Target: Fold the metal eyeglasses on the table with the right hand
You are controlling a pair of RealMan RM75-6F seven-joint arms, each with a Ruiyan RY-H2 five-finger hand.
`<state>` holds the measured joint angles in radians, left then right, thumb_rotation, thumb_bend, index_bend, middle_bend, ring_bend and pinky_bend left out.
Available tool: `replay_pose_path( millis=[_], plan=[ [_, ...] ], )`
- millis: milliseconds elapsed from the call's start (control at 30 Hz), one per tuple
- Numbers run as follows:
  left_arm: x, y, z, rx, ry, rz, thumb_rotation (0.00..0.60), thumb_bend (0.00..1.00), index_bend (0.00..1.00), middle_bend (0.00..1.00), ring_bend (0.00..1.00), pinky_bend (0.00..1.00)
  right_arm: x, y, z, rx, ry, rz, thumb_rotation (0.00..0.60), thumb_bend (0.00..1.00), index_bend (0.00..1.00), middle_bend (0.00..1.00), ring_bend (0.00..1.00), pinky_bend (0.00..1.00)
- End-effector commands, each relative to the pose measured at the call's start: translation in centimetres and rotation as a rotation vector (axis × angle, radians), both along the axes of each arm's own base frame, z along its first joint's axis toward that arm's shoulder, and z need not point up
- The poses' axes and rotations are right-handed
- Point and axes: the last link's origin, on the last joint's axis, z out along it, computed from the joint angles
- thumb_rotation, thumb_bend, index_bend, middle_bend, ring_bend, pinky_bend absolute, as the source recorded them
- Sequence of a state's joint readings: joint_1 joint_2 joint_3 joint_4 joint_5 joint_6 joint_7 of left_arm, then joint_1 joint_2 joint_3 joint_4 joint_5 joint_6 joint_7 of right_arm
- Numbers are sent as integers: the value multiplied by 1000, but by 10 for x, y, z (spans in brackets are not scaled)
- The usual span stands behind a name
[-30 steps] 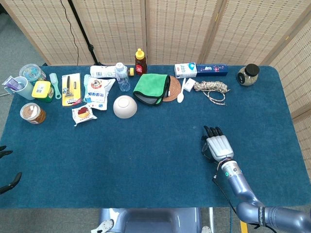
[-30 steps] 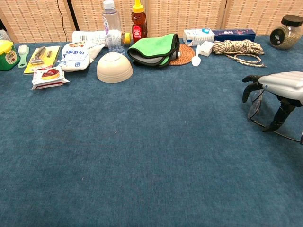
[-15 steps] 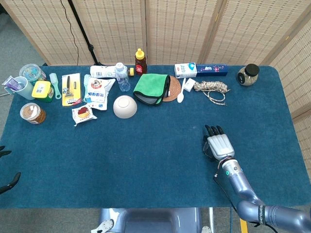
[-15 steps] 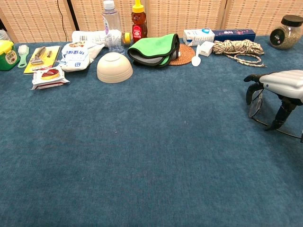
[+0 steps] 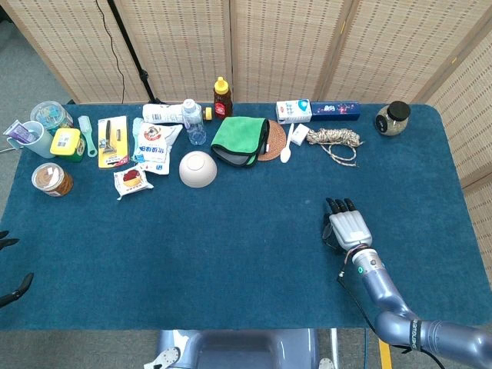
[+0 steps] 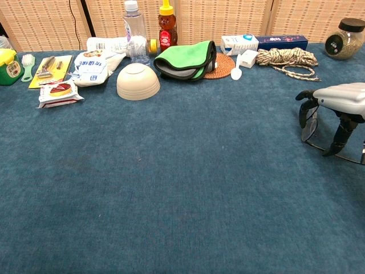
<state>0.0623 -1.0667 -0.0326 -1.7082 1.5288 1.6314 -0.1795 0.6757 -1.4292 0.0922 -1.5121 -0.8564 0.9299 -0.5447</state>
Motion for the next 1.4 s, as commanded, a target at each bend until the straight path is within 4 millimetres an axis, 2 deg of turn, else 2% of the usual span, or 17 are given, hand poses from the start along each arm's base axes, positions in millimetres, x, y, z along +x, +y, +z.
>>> replay_pose_path(
  millis=[33, 667, 1167, 1333, 1400],
  plan=[
    [0, 0, 0, 0, 1, -1, 540, 255, 261, 188, 151, 0, -1, -2, 0, 0, 1, -3, 600, 58, 390, 61, 34, 1],
    [2, 0, 1, 3, 5, -4, 539, 255, 261, 188, 150, 0, -6, -13, -1, -9, 8, 16, 600, 196, 516, 112, 84, 28],
    [2, 0, 2, -3, -5, -5, 539, 255, 261, 188, 150, 0, -7, -21, -2, -14, 15, 41, 600, 214, 613, 174, 123, 51],
    [2, -1, 2, -3, -4, -3, 541, 256, 261, 188, 150, 0, -7, -23, 0, -21, 14, 47, 600, 214, 613, 177, 127, 55],
    [2, -1, 2, -3, -5, -2, 541, 256, 261, 188, 150, 0, -8, -23, 1, -22, 12, 46, 600, 215, 565, 164, 126, 53]
  ],
)
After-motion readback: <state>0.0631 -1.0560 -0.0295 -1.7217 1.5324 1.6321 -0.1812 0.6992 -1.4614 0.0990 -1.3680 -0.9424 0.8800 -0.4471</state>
